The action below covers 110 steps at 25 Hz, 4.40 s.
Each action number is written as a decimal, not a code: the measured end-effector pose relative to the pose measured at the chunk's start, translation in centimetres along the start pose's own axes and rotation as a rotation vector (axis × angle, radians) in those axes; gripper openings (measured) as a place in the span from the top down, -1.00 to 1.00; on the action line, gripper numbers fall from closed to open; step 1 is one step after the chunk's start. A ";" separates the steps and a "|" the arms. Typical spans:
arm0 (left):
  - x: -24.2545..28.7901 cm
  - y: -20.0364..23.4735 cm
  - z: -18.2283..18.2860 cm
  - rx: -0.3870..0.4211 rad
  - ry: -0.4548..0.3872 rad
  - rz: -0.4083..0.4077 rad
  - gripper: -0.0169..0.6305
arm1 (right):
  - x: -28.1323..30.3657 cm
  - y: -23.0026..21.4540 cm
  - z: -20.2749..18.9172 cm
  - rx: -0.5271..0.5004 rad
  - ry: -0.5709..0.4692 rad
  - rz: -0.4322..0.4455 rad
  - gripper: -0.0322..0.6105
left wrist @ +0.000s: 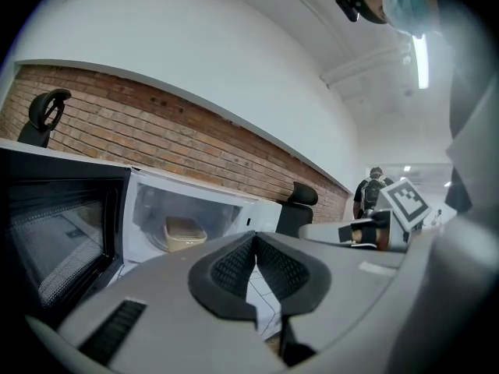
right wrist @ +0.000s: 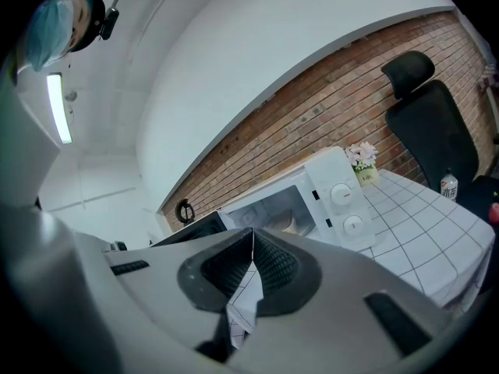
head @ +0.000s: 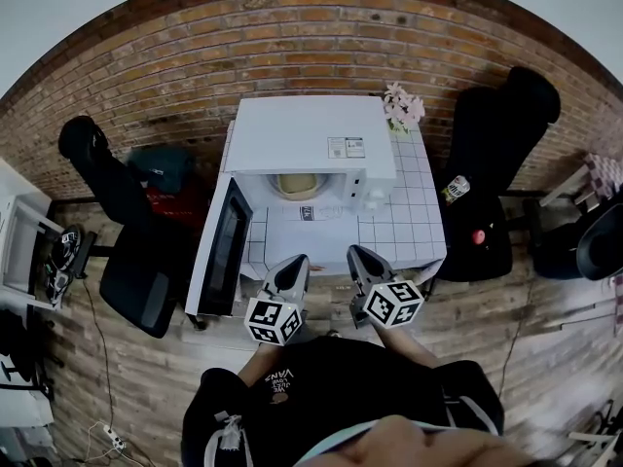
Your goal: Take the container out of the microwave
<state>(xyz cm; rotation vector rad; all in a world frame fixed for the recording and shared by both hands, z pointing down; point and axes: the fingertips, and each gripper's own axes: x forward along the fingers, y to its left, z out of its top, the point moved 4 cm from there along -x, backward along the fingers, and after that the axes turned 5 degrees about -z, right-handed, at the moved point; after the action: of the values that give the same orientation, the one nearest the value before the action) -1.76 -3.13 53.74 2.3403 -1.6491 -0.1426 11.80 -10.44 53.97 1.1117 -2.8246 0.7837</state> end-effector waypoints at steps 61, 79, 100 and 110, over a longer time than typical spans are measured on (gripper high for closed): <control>8.2 14.4 3.2 -0.032 -0.026 0.136 0.91 | 17.2 -2.3 0.7 -0.044 0.073 -0.032 0.88; 11.2 20.1 0.4 -0.131 0.047 0.198 0.91 | 21.6 -4.4 -1.4 0.058 0.078 -0.080 0.88; 14.8 23.3 -2.2 -0.281 0.076 0.243 0.25 | 25.3 -5.6 -3.1 0.117 0.078 -0.173 0.17; 16.4 24.9 -3.2 -0.340 0.093 0.264 0.16 | 27.4 -6.7 -3.6 0.219 0.042 -0.236 0.16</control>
<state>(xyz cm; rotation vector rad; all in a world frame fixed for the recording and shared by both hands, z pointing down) -17.90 -25.72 65.01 1.8384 -1.7157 -0.2354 -5.00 -30.42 65.16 1.4045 -2.5561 1.0969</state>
